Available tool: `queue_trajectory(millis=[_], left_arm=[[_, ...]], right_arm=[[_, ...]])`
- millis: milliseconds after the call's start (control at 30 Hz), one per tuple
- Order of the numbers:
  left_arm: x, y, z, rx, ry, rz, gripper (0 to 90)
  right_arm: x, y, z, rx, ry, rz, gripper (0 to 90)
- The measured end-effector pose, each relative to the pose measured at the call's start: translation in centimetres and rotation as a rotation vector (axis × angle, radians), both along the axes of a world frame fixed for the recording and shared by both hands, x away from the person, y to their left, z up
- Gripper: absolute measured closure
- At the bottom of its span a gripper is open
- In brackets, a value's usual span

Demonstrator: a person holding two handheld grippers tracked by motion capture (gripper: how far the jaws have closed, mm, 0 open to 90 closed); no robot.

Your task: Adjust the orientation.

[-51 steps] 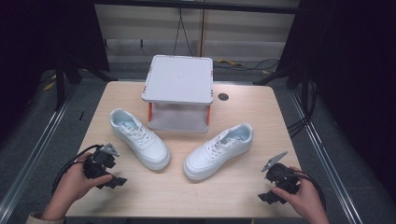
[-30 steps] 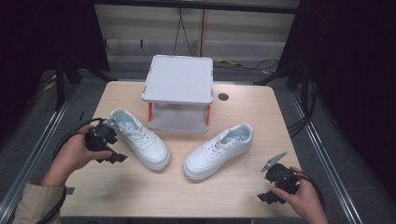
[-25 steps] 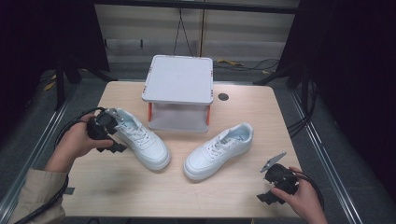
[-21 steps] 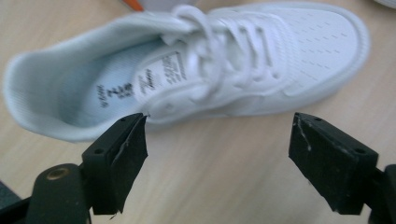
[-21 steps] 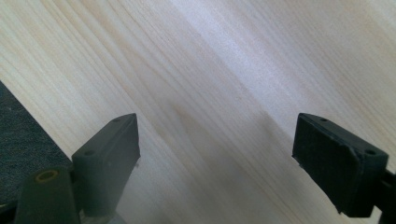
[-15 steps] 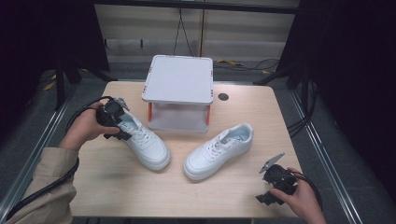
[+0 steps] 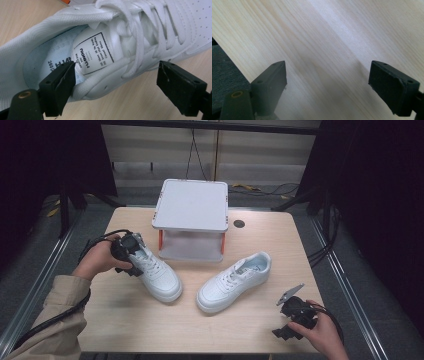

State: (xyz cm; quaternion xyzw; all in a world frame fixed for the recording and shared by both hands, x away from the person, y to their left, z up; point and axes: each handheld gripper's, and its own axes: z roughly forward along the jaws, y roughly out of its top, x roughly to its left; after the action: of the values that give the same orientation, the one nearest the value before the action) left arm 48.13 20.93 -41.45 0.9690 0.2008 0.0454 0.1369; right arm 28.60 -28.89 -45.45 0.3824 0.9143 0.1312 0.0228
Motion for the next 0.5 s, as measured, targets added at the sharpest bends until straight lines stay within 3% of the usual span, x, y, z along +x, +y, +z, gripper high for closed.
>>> queue_trajectory(millis=[33, 133, 167, 267, 333, 467, 500], left_arm=[[0.0, -0.2, 0.0, 0.030, -0.004, -0.017, 18.8], [-0.1, -0.3, 0.1, 0.045, -0.005, -0.011, 23.7], [-0.2, -0.3, 0.3, 0.071, -0.011, -0.010, 27.6], [-0.4, -0.1, 0.4, 0.062, 0.006, 0.018, 32.5], [-0.9, 0.2, 0.7, 0.071, 0.021, 0.027, 41.8], [-1.6, 0.5, 0.9, 0.078, 0.035, 0.019, 47.2], [-2.1, 0.5, 1.0, 0.090, 0.045, 0.007, 47.8]], right_arm=[[0.0, 0.1, 0.0, 0.000, 0.003, -0.002, 14.7], [0.1, 0.1, 0.1, -0.001, -0.006, 0.007, 14.7], [0.2, 0.2, 0.4, 0.007, -0.010, 0.002, 14.7], [0.5, 0.2, 0.7, 0.016, -0.019, 0.002, 14.7], [1.2, 0.6, 1.5, 0.022, -0.039, 0.007, 14.7], [2.1, 1.4, 2.8, 0.031, -0.067, 0.006, 14.4], [2.9, 1.9, 4.0, 0.037, -0.096, -0.002, 14.3]])
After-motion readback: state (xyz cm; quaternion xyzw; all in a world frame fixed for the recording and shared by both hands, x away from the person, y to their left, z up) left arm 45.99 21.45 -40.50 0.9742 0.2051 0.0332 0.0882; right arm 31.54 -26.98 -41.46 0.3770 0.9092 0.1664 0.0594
